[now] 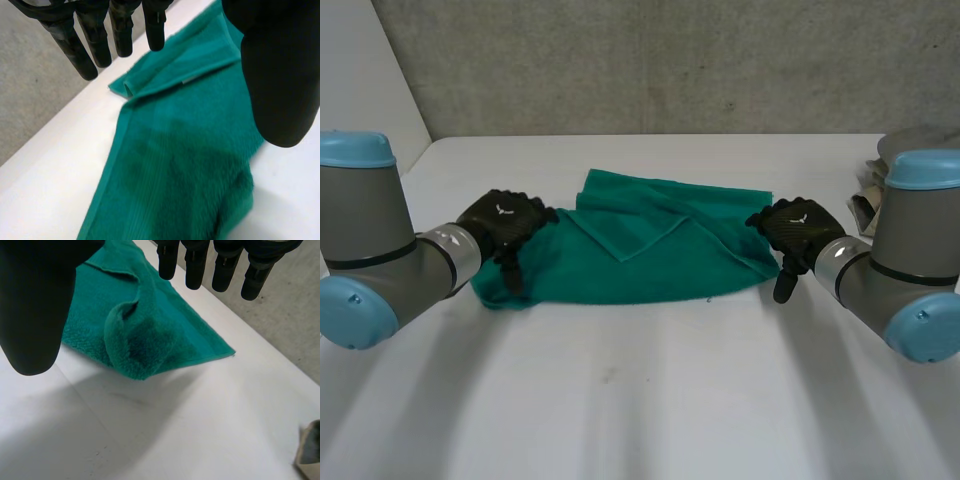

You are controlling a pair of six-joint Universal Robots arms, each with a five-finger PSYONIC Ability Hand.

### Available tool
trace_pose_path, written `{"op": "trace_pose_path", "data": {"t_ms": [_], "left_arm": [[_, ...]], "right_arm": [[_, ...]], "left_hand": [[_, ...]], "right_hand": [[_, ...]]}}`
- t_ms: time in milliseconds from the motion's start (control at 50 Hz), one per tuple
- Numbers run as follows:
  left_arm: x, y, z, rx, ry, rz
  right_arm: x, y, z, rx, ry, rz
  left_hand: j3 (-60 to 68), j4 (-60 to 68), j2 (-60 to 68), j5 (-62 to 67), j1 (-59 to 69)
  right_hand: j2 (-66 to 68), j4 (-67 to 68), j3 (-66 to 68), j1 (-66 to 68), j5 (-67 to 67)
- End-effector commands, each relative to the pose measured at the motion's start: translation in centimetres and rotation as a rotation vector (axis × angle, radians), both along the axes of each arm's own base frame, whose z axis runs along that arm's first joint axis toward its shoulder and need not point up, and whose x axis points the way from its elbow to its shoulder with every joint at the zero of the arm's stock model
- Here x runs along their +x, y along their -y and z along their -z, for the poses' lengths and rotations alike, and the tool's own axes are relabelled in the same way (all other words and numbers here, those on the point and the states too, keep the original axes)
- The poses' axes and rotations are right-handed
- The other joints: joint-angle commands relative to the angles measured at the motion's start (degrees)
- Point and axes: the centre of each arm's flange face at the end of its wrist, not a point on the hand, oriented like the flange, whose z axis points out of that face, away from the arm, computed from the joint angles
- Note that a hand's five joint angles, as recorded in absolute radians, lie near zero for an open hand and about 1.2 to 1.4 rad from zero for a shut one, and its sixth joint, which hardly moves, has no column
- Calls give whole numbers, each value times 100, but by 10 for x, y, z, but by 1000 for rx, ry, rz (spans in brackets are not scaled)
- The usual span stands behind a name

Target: Fold the laundry.

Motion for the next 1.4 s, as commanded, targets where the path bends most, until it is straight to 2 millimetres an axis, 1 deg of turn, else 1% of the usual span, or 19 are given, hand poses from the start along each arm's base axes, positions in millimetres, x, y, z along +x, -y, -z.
{"op": "trace_pose_path", "data": {"t_ms": [20,220,280,300,340,380,420,500,640,720,740,820,880,960,1020,1100,1200,1320,1400], "left_arm": [[-1,3,23,34,86,27],[-9,5,54,98,165,41],[-10,10,59,94,178,28],[-11,11,57,87,178,23],[-11,12,55,81,177,21],[-13,12,51,68,172,26],[-15,12,48,59,170,27],[-16,11,36,33,154,27],[-18,-1,-13,-19,37,26],[-19,-24,-56,-46,-80,45],[-20,-35,-78,-73,-135,53],[-16,-59,-130,-152,-276,48],[-13,-77,-162,-200,-381,50],[-14,-97,-185,-231,-467,76],[-18,-107,-188,-223,-493,97],[-26,-116,-182,-190,-500,117],[-37,-110,-155,-111,-463,87],[-41,-111,-144,-70,-440,63],[-40,-113,-150,-85,-449,57]], "right_arm": [[8,13,21,24,2,-5],[19,23,39,35,17,-10],[21,24,41,32,19,-15],[21,24,42,32,21,-17],[22,24,41,29,24,-18],[22,24,39,23,27,-18],[21,25,36,17,32,-12],[18,24,22,2,59,0],[10,15,-28,-52,143,17],[-1,15,-77,-141,231,38],[-6,15,-99,-185,271,47],[-14,19,-146,-299,364,54],[-12,28,-173,-381,427,51],[2,44,-184,-445,489,23],[17,55,-182,-479,525,-8],[51,66,-157,-491,555,-72],[94,72,-98,-460,573,-141],[129,67,-45,-446,586,-195],[141,55,-37,-395,560,-207]], "left_hand": [[821,786,776,772,785],[1105,1071,1061,1056,1069],[2649,2615,2605,2601,2614],[3820,3786,3776,3771,3784],[4786,4752,4742,4737,4750],[5809,5775,5765,5760,5773],[6585,6551,6541,6536,6549],[6589,6554,6544,6540,6553],[6589,6554,6544,6540,6553],[6589,6554,6544,6540,6553],[6589,6554,6544,6540,6553],[6589,6554,6544,6540,6553],[6589,6554,6544,6540,6553],[6589,6554,6544,6540,6553],[6589,6554,6544,6540,6553],[6589,6554,6544,6540,6553],[6589,6554,6544,6540,6553],[6589,6554,6544,6540,6553],[6589,6554,6544,6540,6553]], "right_hand": [[798,780,799,733,715],[2597,2579,2599,2532,2514],[3321,3303,3322,3256,3237],[4122,4104,4124,4057,4039],[4883,4865,4885,4818,4800],[6726,6707,6727,6661,6642],[6807,6789,6808,6742,6723],[6807,6789,6808,6742,6724],[6807,6789,6808,6742,6724],[6807,6789,6808,6742,6724],[6807,6789,6808,6742,6724],[6807,6789,6808,6742,6724],[6807,6789,6808,6742,6724],[6807,6789,6808,6742,6724],[6807,6789,6808,6742,6724],[6807,6789,6808,6742,6724],[6807,6789,6808,6742,6724],[6805,6786,6806,6740,6721],[463,444,464,398,379]]}}
